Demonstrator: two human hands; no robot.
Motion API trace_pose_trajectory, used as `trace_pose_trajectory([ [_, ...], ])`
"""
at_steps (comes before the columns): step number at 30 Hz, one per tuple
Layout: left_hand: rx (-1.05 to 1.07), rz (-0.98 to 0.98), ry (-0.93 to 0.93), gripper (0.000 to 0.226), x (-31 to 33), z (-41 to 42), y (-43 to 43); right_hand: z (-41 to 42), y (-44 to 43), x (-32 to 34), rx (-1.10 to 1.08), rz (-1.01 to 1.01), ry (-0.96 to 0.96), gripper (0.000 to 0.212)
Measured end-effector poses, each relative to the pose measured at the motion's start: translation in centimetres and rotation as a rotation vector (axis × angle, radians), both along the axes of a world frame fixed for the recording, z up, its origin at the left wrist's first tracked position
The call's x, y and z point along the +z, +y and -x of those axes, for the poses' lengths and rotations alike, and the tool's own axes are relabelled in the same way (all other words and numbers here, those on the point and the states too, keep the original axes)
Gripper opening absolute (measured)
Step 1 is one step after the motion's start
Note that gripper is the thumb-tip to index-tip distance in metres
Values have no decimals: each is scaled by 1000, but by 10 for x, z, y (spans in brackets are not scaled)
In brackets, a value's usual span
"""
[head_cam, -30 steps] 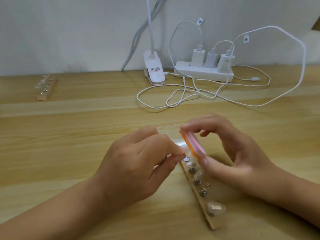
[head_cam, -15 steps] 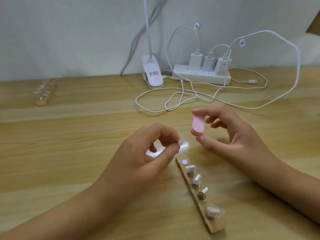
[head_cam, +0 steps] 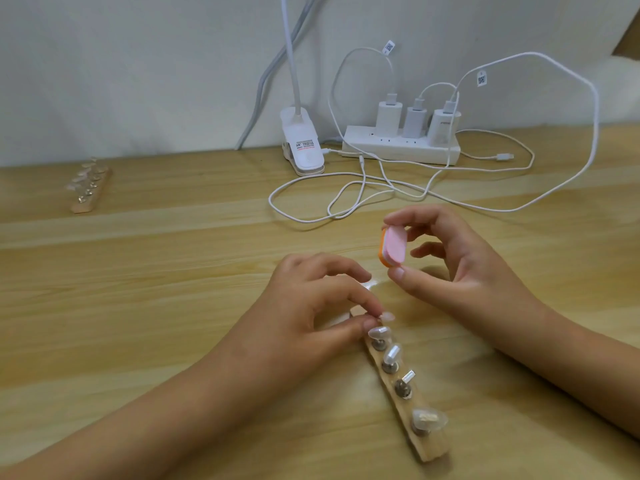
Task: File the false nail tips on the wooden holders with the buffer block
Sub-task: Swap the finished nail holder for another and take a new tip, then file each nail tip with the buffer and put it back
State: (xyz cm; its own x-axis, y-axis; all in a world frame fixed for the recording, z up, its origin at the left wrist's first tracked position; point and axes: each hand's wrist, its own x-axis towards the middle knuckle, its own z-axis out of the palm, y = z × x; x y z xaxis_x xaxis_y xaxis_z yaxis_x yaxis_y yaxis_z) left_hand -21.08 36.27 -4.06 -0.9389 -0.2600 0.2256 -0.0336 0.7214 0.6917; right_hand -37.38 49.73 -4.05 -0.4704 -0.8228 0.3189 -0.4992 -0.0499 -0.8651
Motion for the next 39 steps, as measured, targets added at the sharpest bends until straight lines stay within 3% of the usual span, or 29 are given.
trace_pose_trajectory([
  [3, 47, 18, 8, 10, 0, 1, -1, 0, -1, 0, 13, 11, -29, 41],
  [8, 118, 51, 75, 11, 0, -2, -2, 2, -1, 0, 19, 32, -68, 42],
  [15, 5, 47, 64, 13, 1, -12, 3, 5, 3, 3, 59, 87, -235, 38],
  [18, -1, 57, 52, 11, 0, -11, 5, 7, 1, 6, 155, 83, -462, 42],
  [23, 27, -1, 35, 23, -1, -7, 8, 15, 0, 16, 448, -43, -1129, 63],
  [26, 53, -113, 19, 17, -1, -6, 10, 20, 2, 18, 545, -62, -1288, 60],
  [30, 118, -481, 113, 22, 3, -8, 8, 22, 2, 19, 538, -46, -1401, 56],
  [33, 145, -705, 282, 20, 9, -9, 5, 23, 1, 20, 511, -37, -1447, 53],
  [35, 117, -751, 249, 16, 10, -8, 3, 21, 0, 19, 472, -4, -1403, 54],
  [39, 97, -777, 180, 6, 8, -4, 0, 11, -4, 16, 273, 94, -1029, 36],
])
